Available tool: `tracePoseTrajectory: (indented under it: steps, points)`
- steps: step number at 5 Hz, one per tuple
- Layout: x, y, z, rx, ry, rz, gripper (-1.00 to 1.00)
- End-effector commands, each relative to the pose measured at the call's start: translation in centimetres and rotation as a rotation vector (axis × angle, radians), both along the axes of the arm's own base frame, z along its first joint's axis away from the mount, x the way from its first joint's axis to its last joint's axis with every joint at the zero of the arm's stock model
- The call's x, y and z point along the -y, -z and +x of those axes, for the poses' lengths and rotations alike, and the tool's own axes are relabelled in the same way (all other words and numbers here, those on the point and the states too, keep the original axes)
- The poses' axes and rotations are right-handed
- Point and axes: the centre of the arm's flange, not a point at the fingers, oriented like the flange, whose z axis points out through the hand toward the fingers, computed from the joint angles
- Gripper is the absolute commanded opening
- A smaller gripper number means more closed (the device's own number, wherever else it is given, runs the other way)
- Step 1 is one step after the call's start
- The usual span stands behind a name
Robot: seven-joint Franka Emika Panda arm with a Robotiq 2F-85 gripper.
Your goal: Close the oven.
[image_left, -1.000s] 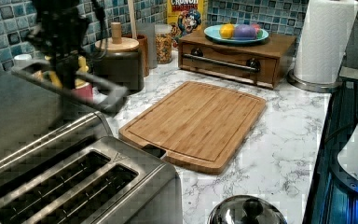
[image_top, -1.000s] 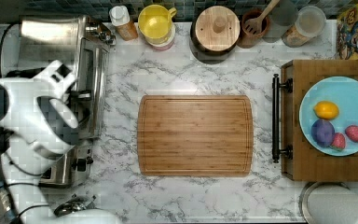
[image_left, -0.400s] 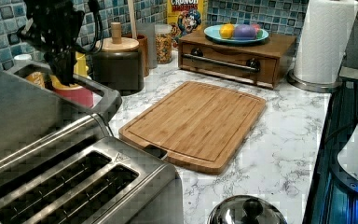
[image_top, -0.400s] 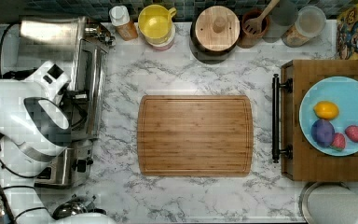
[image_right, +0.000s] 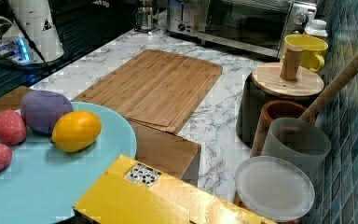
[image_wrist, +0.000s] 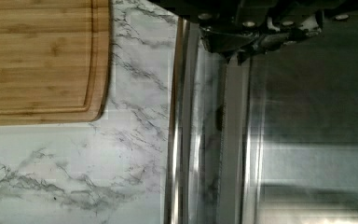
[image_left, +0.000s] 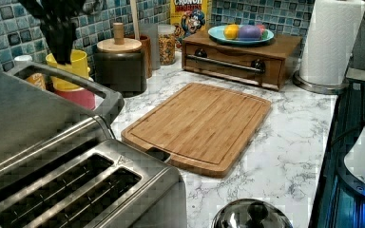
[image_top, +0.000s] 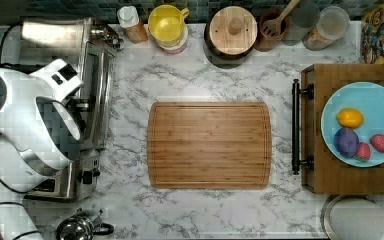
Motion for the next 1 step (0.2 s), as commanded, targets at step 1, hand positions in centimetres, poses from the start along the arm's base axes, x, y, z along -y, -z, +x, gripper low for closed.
tracePoseTrajectory:
  steps: [1]
  points:
    - [-2.58, -12.79, -2.8, 0.169, -0.131, 0.108, -1.0]
